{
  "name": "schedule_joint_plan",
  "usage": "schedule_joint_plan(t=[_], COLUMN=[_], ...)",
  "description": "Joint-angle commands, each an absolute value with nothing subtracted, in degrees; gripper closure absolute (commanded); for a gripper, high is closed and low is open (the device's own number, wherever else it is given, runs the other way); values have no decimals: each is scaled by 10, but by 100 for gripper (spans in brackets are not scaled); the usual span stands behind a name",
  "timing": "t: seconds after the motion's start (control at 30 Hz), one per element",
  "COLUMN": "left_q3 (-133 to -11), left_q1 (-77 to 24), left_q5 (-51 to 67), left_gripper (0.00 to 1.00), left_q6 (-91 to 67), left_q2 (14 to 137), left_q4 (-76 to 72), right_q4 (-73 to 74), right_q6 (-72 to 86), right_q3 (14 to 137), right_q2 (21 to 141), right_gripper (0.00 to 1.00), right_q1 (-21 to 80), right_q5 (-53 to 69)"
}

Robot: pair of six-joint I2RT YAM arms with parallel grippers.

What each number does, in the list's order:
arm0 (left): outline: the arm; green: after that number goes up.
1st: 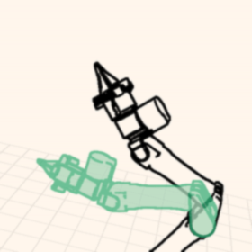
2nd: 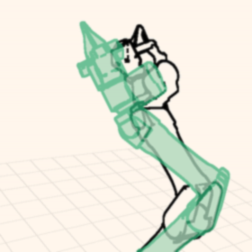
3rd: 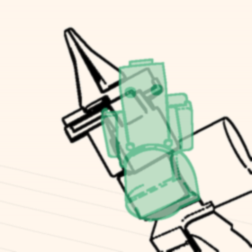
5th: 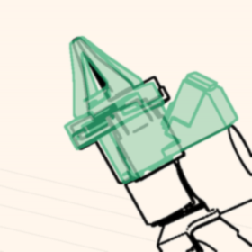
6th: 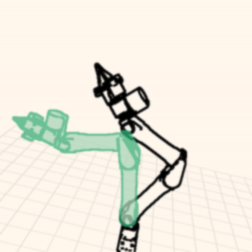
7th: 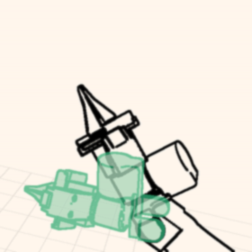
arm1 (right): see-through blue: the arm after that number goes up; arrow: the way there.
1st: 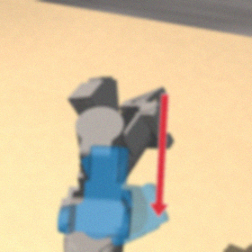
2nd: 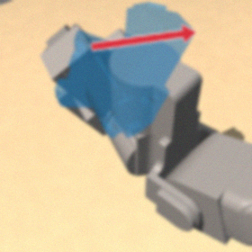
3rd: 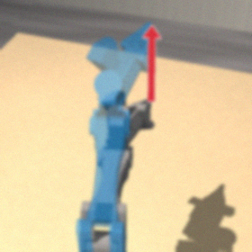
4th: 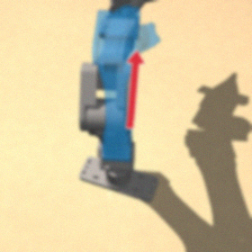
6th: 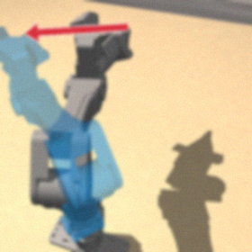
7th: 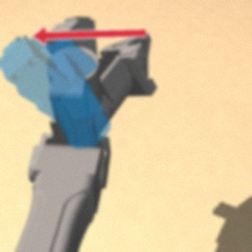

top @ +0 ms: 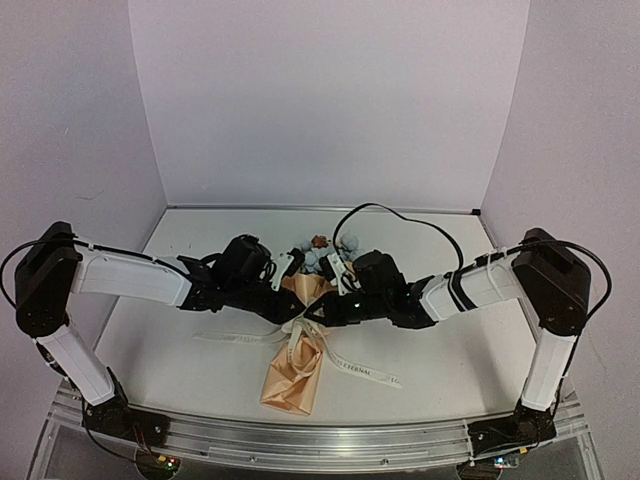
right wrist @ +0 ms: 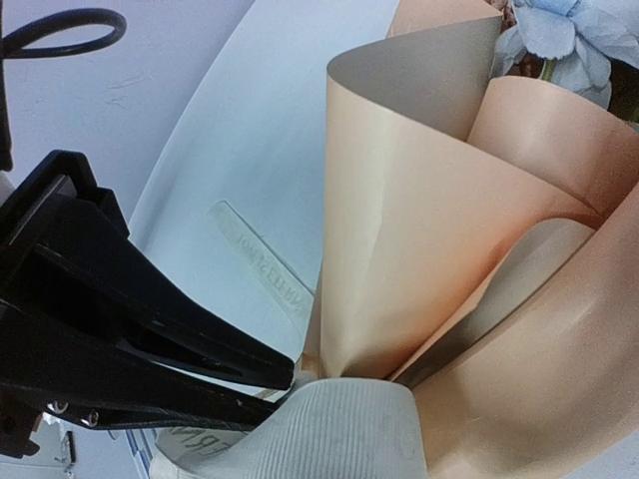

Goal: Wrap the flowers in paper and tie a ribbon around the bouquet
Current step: Tie the half-tied ribbon around the folded bouquet.

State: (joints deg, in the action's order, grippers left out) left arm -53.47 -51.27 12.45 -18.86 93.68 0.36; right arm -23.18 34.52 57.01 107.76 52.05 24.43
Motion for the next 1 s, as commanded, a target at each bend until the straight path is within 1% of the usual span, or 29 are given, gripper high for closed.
schedule_joint_plan(t=[0.0, 0.07, 0.17, 0.23, 0.47, 0.6, 0.77, 0.97], left_q3=[-535, -532, -526, -523, -528, -523, -519, -506], left_q1=[-509, -510, -510, -509, -510, -509, -510, -510], left_q5=[128, 128, 125, 124, 117, 101, 70, 51], left_gripper=[92, 95, 98, 100, 100, 100, 100, 100], left_q6=[-196, -197, -200, -202, -205, -206, -210, -221], left_q2=[940, 936, 929, 926, 928, 920, 908, 888], left_q4=[-25, -30, -46, -54, -56, -56, -51, -62], right_q4=[-253, -250, -248, -245, -236, -213, -171, -136], right_q6=[344, 344, 345, 348, 353, 353, 345, 328], right_q3=[581, 576, 568, 562, 541, 531, 519, 506], right_q2=[1041, 1037, 1031, 1026, 1006, 984, 958, 936], right_gripper=[100, 100, 97, 93, 75, 72, 71, 66], right_q1=[523, 523, 523, 523, 523, 523, 523, 523], right_q5=[242, 239, 234, 232, 220, 211, 195, 171])
